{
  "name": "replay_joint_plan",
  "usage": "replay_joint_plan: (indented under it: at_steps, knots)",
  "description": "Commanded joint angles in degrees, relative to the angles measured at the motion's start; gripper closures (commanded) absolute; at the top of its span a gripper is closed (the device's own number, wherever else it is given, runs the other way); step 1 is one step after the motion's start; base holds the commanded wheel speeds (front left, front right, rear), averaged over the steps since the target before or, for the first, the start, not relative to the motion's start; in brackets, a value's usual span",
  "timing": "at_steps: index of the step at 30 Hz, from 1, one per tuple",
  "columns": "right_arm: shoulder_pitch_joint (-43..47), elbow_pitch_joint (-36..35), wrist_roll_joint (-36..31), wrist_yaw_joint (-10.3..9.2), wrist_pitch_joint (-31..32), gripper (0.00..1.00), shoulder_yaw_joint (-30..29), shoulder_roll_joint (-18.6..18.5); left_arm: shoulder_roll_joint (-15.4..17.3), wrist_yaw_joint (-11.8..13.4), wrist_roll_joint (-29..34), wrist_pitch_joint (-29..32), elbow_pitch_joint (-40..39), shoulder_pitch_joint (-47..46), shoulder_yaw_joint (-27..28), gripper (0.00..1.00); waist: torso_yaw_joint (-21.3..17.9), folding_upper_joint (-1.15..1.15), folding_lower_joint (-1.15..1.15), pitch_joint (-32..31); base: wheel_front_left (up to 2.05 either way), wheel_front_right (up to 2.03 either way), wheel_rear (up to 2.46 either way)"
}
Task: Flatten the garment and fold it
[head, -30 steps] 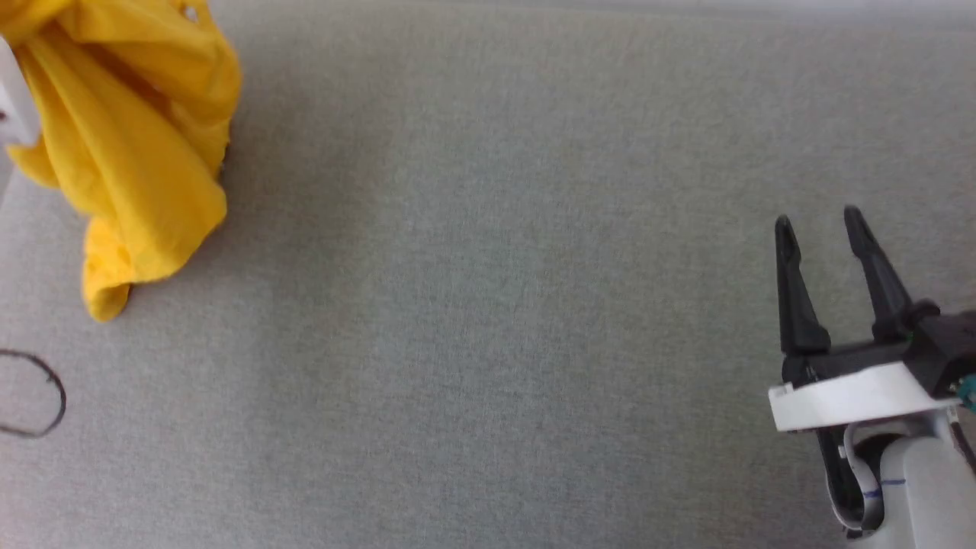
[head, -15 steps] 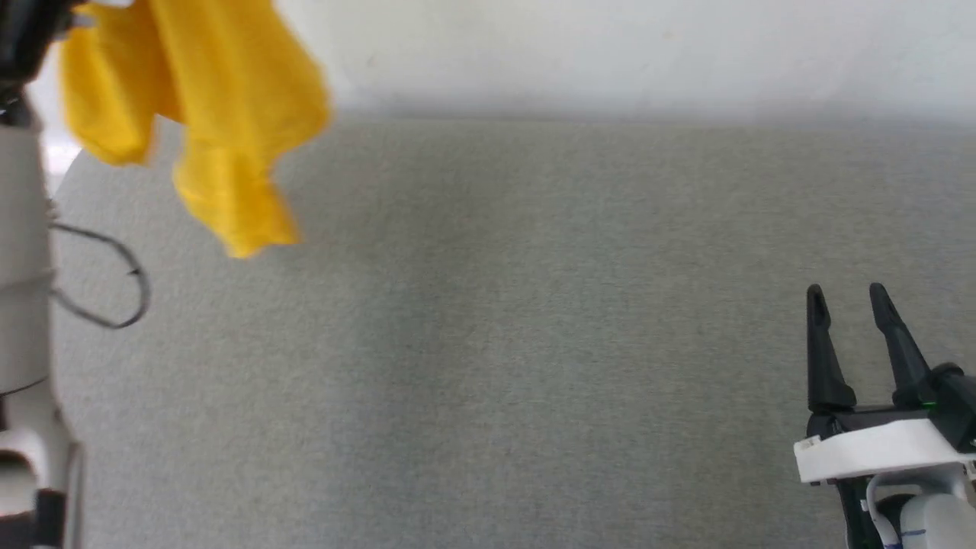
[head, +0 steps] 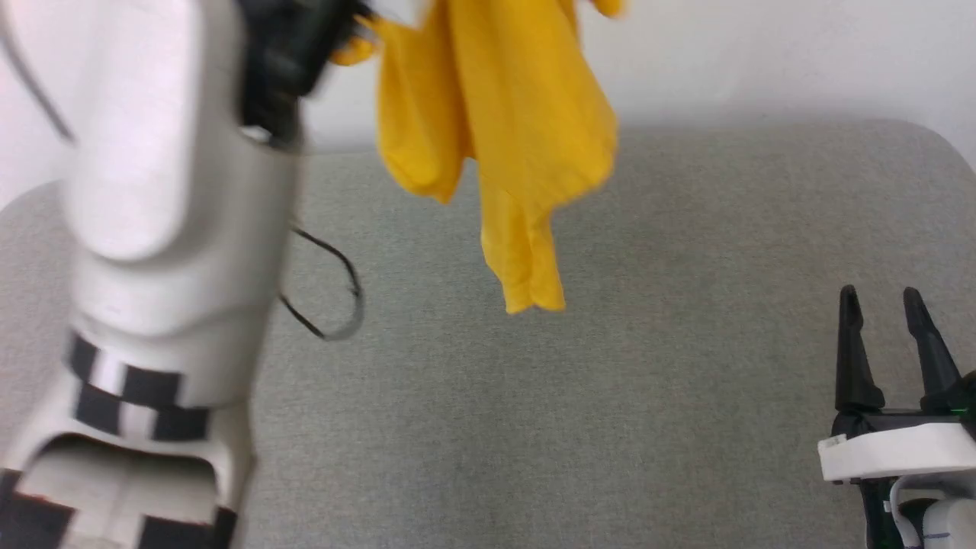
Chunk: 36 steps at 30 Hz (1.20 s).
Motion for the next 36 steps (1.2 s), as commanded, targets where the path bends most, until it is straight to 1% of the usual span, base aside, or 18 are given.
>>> replay_joint_plan:
  at_steps: [1, 5, 8, 11, 16, 19, 20, 21, 22, 23, 24, 28, 31, 33, 36]
  knots:
    - [0.26, -0.22, 0.48, -0.11, -0.44, 0.00, -0.41, 0.15, -1.27, 0.25, -0.32, -0.37, -0.35, 2.31, -1.32, 1.00, -1.04, -0.01, 0.00, 0.61, 0.00, 0.00, 0.00]
    - [-0.01, -0.30, 0.60, -0.11, -0.52, 0.00, -0.89, 0.15, -3.72, 0.15, -0.33, -2.07, -1.00, 7.56, -5.39, 1.00, -2.12, -0.01, 0.00, 1.21, 0.00, 0.00, 0.00]
    - [-0.39, -0.25, 0.72, -0.11, -0.57, 0.00, -0.92, 0.15, -4.40, -0.08, 0.82, -4.52, -0.54, 12.82, -9.04, 1.00, -2.83, -0.01, 0.00, 1.88, 0.00, 0.00, 0.00]
    - [-0.70, -0.08, 0.87, -0.11, -0.62, 0.00, -0.37, 0.15, -5.00, 0.30, 0.63, -6.67, 1.44, 19.42, -12.00, 1.00, -3.59, -0.01, 0.00, 2.56, 0.00, 0.00, 0.00]
    - [-0.98, 0.24, 1.07, -0.11, -0.66, 0.00, 0.28, 0.15, -5.67, 1.80, -0.63, -9.73, 6.14, 29.87, -16.19, 1.00, -4.36, -0.01, 0.00, 4.13, 0.00, 0.00, 0.00]
    - [-1.17, 0.46, 1.03, -0.11, -0.68, 0.00, 0.73, 0.15, -5.93, 2.55, -2.07, -11.07, 8.82, 34.01, -18.35, 1.00, -4.37, -0.01, 0.00, 4.93, 0.00, 0.00, 0.00]
    - [-1.23, 0.45, 0.97, -0.11, -0.68, 0.00, 0.84, 0.15, -5.98, 2.81, -2.31, -11.91, 9.46, 34.68, -18.81, 0.95, -4.28, -0.01, 0.00, 5.16, 0.00, 0.00, 0.00]
    - [-1.30, 0.45, 0.90, -0.11, -0.69, 0.00, 0.91, 0.15, -6.01, 2.96, -2.37, -12.91, 9.99, 34.99, -19.27, 0.76, -4.16, -0.01, 0.00, 5.29, 0.00, 0.00, 0.00]
    - [-1.37, 0.46, 0.79, -0.11, -0.69, 0.00, 0.93, 0.15, -6.03, 3.14, -2.45, -13.87, 10.46, 35.10, -19.62, 0.51, -3.97, -0.01, 0.00, 5.35, 0.00, 0.00, 0.00]
    - [-1.42, 0.49, 0.65, -0.11, -0.69, 0.00, 0.89, 0.15, -6.06, 3.25, -2.74, -14.75, 10.76, 35.14, -19.85, 0.05, -3.70, -0.01, 0.00, 5.33, 0.00, 0.00, 0.00]
    - [-1.48, 0.54, 0.48, -0.11, -0.69, 0.00, 0.91, 0.15, -6.07, 3.22, -3.15, -15.56, 10.89, 35.02, -20.00, 0.00, -3.44, -0.01, 0.00, 5.21, 0.00, 0.00, 0.00]
    - [-1.45, 0.81, 0.09, -0.11, -0.65, 0.00, 1.26, 0.15, -6.10, 2.73, -3.91, -18.96, 10.23, 33.65, -20.04, 0.00, -2.52, -0.01, 0.00, 4.13, 0.00, 0.00, 0.00]
    - [-1.11, 0.88, 0.11, -0.11, -0.47, 0.00, 1.48, 0.15, -5.51, 2.67, -4.60, -21.18, 8.25, 33.75, -18.61, 0.00, -2.03, -0.01, 0.00, 2.98, 0.00, 0.00, 0.00]
    - [-0.73, 0.82, 0.08, -0.11, -0.31, 0.00, 1.36, 0.15, -4.13, 3.26, -4.87, -22.93, 5.85, 34.56, -17.01, 0.00, -1.71, -0.01, 0.00, 2.37, 0.00, 0.00, 0.00]
    - [-0.15, 0.55, 0.01, -0.11, -0.12, 0.00, 1.05, 0.15, -0.80, 3.56, -4.70, -26.61, 0.65, 36.77, -14.57, 0.00, -1.35, -0.01, 0.00, 1.82, 0.00, 0.00, 0.00]
